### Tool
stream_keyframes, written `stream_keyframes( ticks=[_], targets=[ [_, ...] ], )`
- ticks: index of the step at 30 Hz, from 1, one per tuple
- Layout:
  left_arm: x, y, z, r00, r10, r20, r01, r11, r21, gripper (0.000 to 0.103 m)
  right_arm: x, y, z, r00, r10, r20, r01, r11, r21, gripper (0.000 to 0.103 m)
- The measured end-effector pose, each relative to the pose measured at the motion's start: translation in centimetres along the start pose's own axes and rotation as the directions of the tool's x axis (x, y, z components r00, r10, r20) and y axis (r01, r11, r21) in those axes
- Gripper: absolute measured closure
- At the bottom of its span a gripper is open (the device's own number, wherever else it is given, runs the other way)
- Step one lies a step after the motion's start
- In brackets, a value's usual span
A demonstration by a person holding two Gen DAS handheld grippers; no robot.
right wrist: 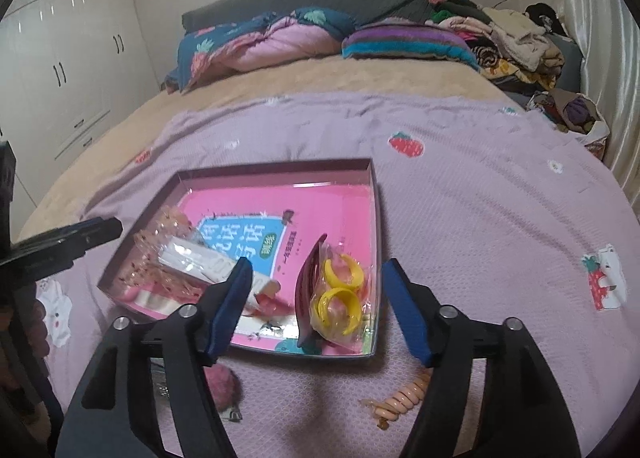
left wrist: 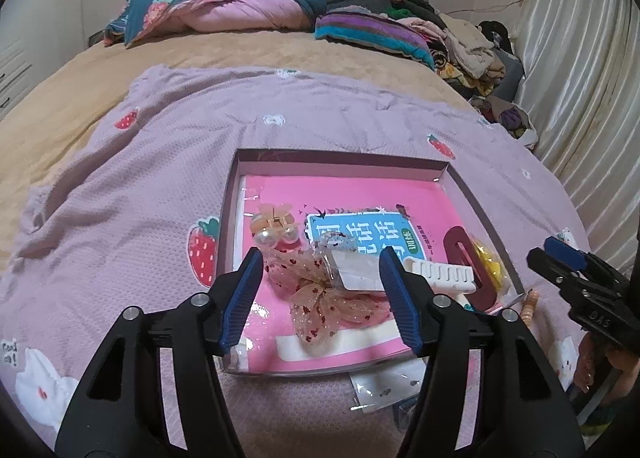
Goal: Organize jewelry
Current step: 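Withdraw both open tools from the box toward the pompom and pin box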
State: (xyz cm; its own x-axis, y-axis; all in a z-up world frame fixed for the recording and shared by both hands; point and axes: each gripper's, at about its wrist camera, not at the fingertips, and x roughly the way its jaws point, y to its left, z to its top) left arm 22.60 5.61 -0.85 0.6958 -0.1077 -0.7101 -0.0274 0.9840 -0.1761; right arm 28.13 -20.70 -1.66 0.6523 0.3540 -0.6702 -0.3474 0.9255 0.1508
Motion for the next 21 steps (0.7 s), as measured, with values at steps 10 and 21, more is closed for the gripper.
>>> stream_keyframes(
  ticks=[10, 21],
  targets=[
    [-3.1, -0.5, 0.5, 0.998, 0.010, 0.066, -0.010, 1.000, 0.009, 0.024, -4.4, -0.1, 0.4, 0.997, 0.017, 0.081, -0.020, 0.999, 0.032, 0.017],
    [-6.6, -1.3, 0.5, 0.992, 0.013, 0.125, -0.015, 1.000, 0.011, 0.010, -7.9, 0.4, 0.2, 0.993, 0.015, 0.118, -0.018, 1.000, 0.025, 0.014]
  ],
)
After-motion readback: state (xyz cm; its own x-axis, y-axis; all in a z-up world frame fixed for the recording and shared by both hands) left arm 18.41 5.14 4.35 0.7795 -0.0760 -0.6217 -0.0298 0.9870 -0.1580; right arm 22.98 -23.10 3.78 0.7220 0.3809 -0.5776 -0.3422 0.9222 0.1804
